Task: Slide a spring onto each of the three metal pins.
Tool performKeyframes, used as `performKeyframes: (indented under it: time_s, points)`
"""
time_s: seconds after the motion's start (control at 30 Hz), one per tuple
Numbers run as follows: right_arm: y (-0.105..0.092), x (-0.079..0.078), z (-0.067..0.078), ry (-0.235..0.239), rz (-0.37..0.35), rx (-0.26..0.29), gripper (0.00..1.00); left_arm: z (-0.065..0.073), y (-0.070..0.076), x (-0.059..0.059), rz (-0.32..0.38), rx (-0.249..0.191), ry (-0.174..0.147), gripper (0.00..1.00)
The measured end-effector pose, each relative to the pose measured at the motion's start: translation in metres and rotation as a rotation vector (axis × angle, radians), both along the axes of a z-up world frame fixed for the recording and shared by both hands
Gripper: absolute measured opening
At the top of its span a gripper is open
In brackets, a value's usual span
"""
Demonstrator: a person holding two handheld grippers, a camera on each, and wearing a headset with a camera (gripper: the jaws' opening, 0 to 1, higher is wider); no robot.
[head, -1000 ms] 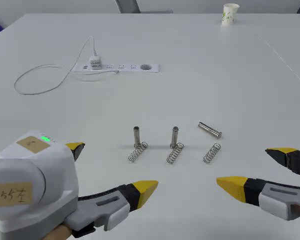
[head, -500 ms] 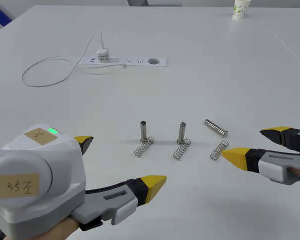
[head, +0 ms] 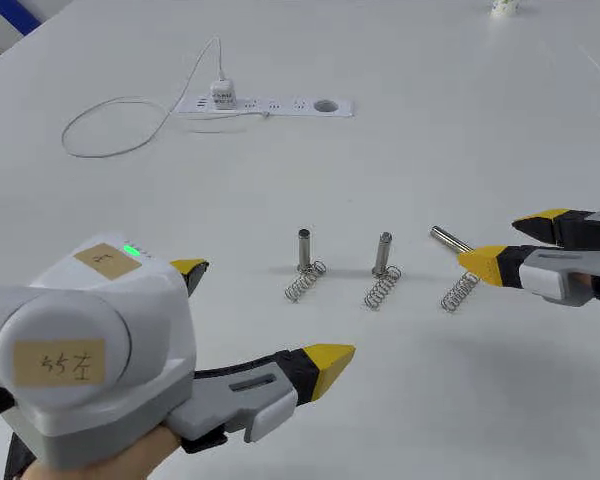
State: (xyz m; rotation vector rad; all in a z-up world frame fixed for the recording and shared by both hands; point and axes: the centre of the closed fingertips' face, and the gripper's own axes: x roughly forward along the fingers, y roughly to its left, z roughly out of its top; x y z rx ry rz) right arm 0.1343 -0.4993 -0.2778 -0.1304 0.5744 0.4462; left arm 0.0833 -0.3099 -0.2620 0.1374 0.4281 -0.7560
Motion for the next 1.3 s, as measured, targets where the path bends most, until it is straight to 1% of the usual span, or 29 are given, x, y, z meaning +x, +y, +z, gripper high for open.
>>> performKeyframes:
  time_s: [0.13, 0.23, 0.43, 0.5, 0.63, 0.83, 0.9, 1.13, 1.23, 1.3]
  points:
    - [0.001, 0.01, -0.008, 0.007, 0.012, -0.015, 0.41, -0.002, 0.001, 0.0, 0.001, 0.009, 0.003, 0.9]
    - [0.001, 0.015, -0.015, 0.016, 0.024, -0.03, 0.39, -0.002, 0.0, 0.0, 0.001, 0.004, 0.004, 0.9]
    - [-0.001, 0.028, -0.027, 0.036, 0.026, -0.038, 0.34, -0.004, -0.001, -0.001, -0.004, 0.009, 0.008, 0.89]
    - [-0.001, 0.033, -0.03, 0.037, 0.029, -0.043, 0.32, -0.004, -0.001, -0.001, -0.005, 0.01, 0.01, 0.89]
    - [-0.003, 0.041, -0.036, 0.044, 0.028, -0.048, 0.31, -0.005, 0.0, -0.002, -0.002, 0.011, 0.014, 0.88]
    - [-0.004, 0.05, -0.046, 0.055, 0.024, -0.043, 0.27, -0.006, 0.001, -0.002, -0.001, 0.016, 0.018, 0.88]
    - [-0.003, 0.053, -0.05, 0.061, 0.022, -0.035, 0.27, -0.005, 0.0, -0.002, -0.002, 0.011, 0.013, 0.88]
    - [-0.001, 0.063, -0.055, 0.069, 0.012, -0.011, 0.22, -0.006, 0.0, -0.002, -0.008, 0.024, 0.009, 0.88]
    - [0.0, 0.065, -0.059, 0.067, 0.013, -0.045, 0.22, -0.007, 0.0, -0.002, -0.01, 0.027, 0.01, 0.87]
    - [0.001, 0.067, -0.061, 0.073, 0.011, -0.036, 0.19, -0.008, 0.001, -0.002, -0.009, 0.031, 0.013, 0.88]
